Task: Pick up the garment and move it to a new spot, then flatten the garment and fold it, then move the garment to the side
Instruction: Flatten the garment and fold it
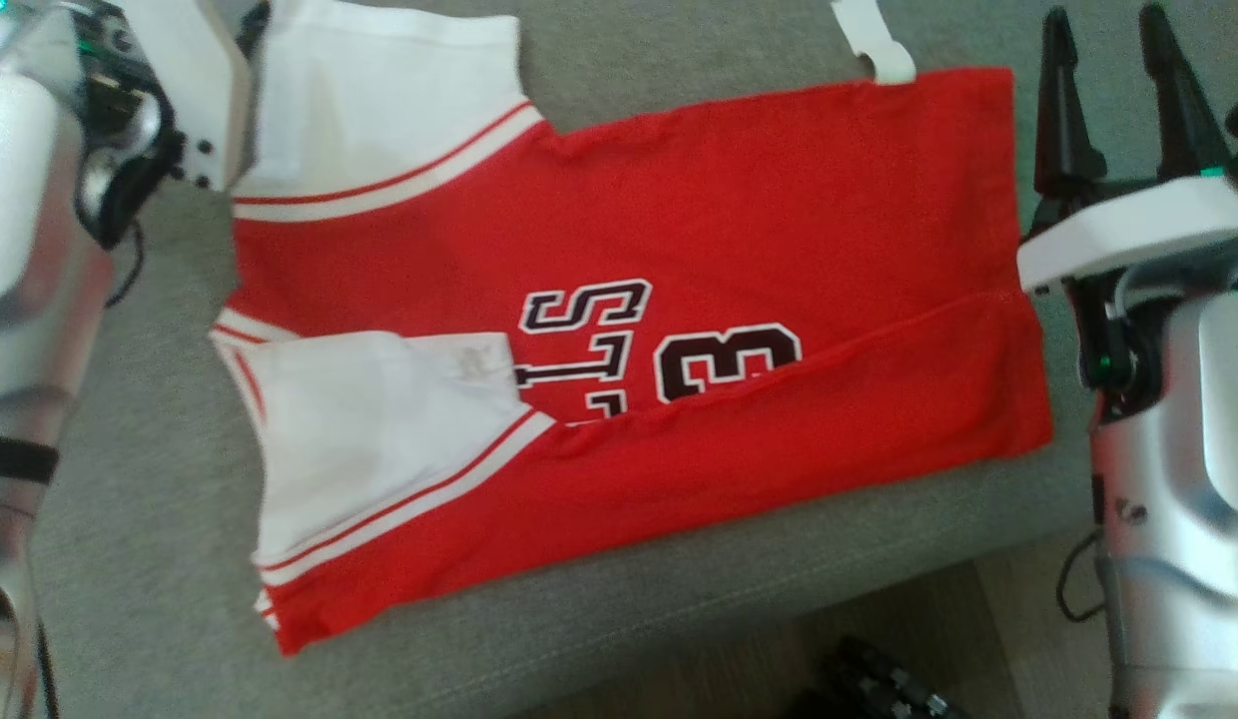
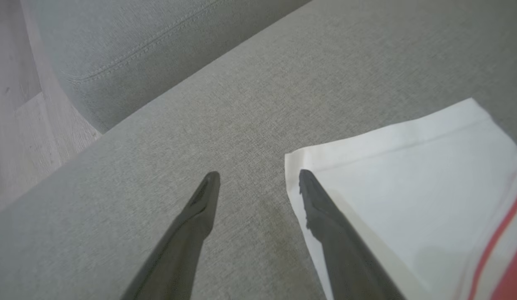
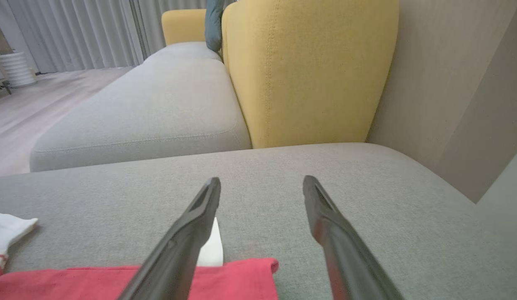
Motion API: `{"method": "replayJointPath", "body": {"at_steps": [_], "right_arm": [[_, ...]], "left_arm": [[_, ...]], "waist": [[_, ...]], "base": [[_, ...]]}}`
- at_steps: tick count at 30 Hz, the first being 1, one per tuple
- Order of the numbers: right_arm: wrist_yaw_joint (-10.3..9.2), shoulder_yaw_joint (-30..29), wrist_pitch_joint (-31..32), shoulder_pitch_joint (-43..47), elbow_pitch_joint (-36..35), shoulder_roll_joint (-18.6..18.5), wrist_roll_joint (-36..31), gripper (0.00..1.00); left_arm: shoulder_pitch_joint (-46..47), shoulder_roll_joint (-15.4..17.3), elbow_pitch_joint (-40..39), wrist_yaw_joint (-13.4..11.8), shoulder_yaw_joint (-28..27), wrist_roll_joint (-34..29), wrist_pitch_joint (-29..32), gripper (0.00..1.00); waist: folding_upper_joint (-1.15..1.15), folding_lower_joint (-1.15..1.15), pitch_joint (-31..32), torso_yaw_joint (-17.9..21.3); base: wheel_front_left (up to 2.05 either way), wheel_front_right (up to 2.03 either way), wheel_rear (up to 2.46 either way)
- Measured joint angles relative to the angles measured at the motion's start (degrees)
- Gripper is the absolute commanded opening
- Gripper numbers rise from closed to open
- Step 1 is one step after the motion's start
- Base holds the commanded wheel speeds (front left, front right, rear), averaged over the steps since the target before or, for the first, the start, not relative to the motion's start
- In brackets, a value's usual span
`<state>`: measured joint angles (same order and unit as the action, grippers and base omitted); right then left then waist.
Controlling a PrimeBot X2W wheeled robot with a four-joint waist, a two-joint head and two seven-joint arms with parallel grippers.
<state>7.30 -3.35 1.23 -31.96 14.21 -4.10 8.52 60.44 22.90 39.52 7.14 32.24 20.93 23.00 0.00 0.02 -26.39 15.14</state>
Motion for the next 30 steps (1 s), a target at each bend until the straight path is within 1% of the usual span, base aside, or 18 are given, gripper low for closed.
{"method": "replayJointPath", "body": {"at_steps": [2,7,11,16,17,18,21,23,27,30], "right_arm": [[-0.01,0.51,-0.32,-1.24,0.64,-0.02,-0.01,1.00],[0.00,1.04,-1.30,-2.76,2.05,0.04,-0.01,1.00],[0.00,1.05,-1.85,-2.94,2.74,0.13,0.05,1.00],[0.00,0.84,-2.21,-3.04,3.74,0.29,0.05,1.00],[0.00,0.60,-2.23,-3.10,4.04,0.35,0.05,1.00],[-0.01,0.23,-2.23,-3.19,4.37,0.35,0.05,1.00],[-0.01,-0.92,-2.16,-3.84,5.42,0.31,0.05,1.00],[0.00,-1.26,-1.78,-4.15,5.98,0.13,0.07,1.00],[-0.01,-2.38,-0.54,-4.24,7.75,-0.78,1.10,1.00],[-0.01,-2.97,1.41,-4.27,9.29,-2.37,2.79,1.00]], "left_arm": [[1.51,0.88,1.08,0.00,2.12,1.32,0.82,1.00],[3.57,1.53,3.31,0.43,5.01,4.12,0.36,1.00],[5.39,2.37,5.26,0.43,7.43,5.61,-0.73,1.00],[6.87,2.35,6.60,0.42,10.03,8.60,-0.82,1.00],[6.87,2.30,6.77,0.42,10.35,9.64,-0.53,0.73],[6.88,2.23,6.76,0.43,11.13,10.70,-0.30,0.00],[6.87,1.63,6.39,0.42,13.43,13.48,0.15,0.00],[6.74,1.46,6.33,0.42,13.63,15.39,-0.64,0.00],[6.59,0.67,5.02,0.42,13.07,19.11,-6.43,0.00],[6.59,-0.27,3.60,0.43,13.14,19.87,-10.18,0.00]], "waist": [[0.00,0.00,-1.22,1.19],[0.00,-0.01,-3.00,3.13],[0.00,-0.01,-3.63,3.67],[0.00,-0.01,-3.89,3.74],[0.00,-0.02,-3.82,3.66],[0.00,-0.02,-3.70,3.54],[0.00,-0.02,-3.13,2.97],[0.00,-0.02,-2.57,2.43],[0.00,-0.01,-1.35,0.87],[0.00,-0.02,-0.35,-0.72]], "base": [[0.00,0.00,0.00],[0.00,0.00,0.00],[0.00,0.00,0.00],[0.00,0.00,0.00],[0.00,0.00,0.00],[0.00,0.00,0.00],[0.00,0.00,0.00],[0.00,0.00,0.00],[0.00,0.00,0.00],[0.00,0.00,0.00]]}}
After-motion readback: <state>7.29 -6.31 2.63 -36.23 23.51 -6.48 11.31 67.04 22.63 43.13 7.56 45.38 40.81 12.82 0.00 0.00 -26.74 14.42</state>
